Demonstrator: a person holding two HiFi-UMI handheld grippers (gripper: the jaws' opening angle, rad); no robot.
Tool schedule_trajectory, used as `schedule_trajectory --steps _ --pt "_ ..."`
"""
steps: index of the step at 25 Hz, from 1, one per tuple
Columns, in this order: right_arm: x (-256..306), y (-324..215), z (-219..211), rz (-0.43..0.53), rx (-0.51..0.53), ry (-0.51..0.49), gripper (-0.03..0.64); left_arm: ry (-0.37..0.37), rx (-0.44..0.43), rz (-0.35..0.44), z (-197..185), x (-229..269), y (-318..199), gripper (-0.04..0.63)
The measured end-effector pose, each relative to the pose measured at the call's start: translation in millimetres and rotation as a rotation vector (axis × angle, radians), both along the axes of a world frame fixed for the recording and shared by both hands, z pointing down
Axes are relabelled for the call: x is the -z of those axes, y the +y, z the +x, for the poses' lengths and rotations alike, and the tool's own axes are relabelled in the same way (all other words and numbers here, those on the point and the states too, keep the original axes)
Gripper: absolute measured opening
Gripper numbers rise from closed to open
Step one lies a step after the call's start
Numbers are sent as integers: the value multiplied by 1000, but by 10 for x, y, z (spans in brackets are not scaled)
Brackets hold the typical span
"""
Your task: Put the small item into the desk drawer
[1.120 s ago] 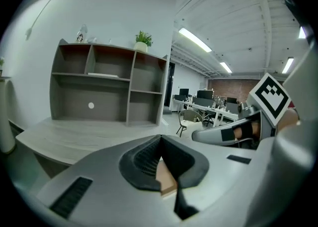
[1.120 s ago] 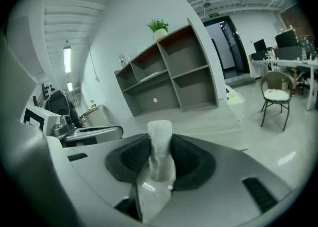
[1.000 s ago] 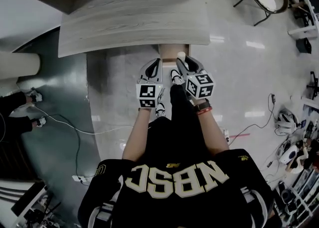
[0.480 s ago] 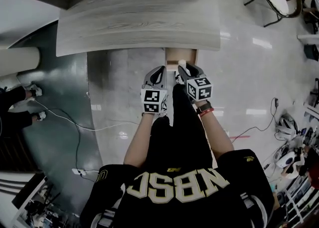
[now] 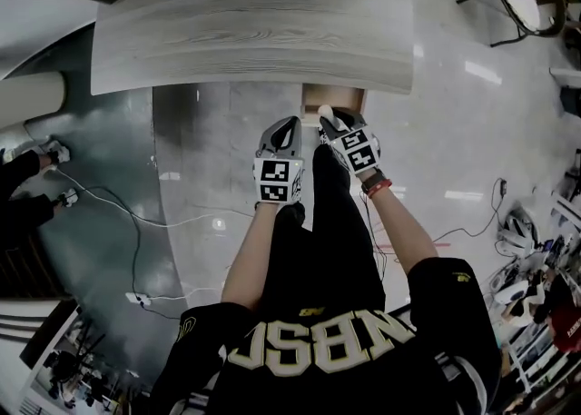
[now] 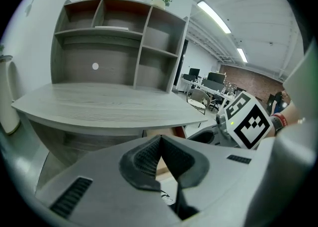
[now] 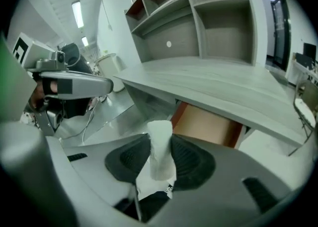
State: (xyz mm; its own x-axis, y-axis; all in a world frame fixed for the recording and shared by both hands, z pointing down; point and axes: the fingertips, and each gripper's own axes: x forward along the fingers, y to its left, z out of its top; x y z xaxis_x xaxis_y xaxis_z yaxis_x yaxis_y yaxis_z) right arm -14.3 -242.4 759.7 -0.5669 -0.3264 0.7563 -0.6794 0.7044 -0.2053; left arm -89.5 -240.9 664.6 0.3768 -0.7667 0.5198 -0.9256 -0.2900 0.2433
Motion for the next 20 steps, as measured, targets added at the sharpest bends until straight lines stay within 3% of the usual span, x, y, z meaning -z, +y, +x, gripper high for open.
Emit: schedule_trajectory --steps 10,20 --pt "-628 -238 13 -23 156 108 130 22 29 -48 5 -376 -110 12" --pt "-1035 -368 -7 35 318 255 130 43 80 -72 -41 -565 -54 12"
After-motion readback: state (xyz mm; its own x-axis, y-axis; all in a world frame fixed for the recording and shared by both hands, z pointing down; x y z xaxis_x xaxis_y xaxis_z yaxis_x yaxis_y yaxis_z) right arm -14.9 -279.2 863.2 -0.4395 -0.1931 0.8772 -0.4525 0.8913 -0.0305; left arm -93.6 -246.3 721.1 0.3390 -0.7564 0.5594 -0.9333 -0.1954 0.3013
